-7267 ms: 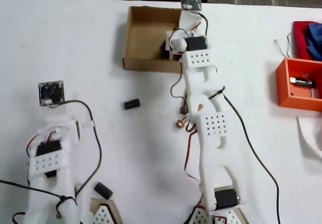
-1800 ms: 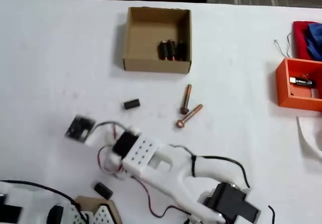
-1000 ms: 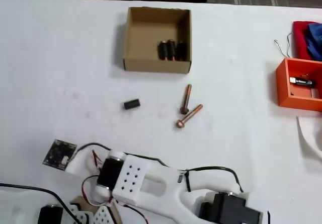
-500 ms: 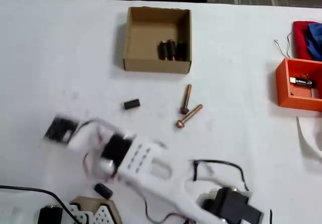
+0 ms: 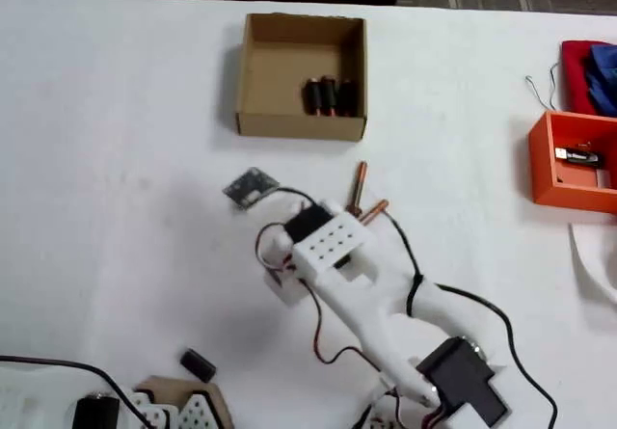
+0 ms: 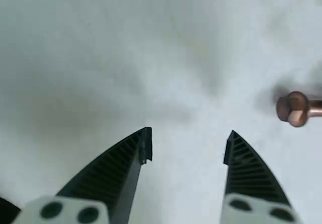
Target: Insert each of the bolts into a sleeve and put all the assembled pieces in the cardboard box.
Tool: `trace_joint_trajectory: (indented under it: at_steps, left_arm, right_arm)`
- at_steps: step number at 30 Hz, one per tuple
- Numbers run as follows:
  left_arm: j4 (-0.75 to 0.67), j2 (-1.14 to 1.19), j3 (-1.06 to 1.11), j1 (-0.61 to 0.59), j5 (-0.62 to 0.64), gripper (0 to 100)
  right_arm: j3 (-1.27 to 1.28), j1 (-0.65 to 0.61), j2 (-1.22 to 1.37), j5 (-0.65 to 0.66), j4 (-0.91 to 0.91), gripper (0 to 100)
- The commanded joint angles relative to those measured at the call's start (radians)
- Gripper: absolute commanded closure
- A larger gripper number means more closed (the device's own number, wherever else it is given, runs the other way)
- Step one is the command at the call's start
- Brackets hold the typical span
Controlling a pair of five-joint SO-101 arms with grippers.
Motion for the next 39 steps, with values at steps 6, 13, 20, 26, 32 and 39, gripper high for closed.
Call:
trace_joint_trajectory:
  at_steps: [6, 13, 20, 26, 32, 39]
  left_arm:
    - [0.002, -0.006, -0.042, 0.014, 0.003, 94]
    - [0.002, -0.006, -0.042, 0.015, 0.002, 94]
    - [-0.005, -0.006, -0.042, 0.017, 0.003, 94]
    - [-0.005, -0.006, -0.042, 0.014, 0.003, 94]
    - [-0.003, -0.005, -0.042, 0.017, 0.003, 94]
    - [-0.006, -0.005, -0.042, 0.015, 0.003, 94]
  right_arm:
    - [-0.014, -0.153, -0.03, -0.043, -0.051, 77.2]
    - [-0.041, -0.182, -0.022, -0.1, -0.067, 77.2]
    - [-0.051, -0.248, -0.021, -0.121, -0.116, 77.2]
    - [-0.051, -0.338, -0.021, -0.157, -0.124, 77.2]
    - [-0.072, -0.361, -0.022, -0.153, -0.124, 77.4]
    - [-0.133, -0.278, -0.031, -0.153, -0.105, 77.5]
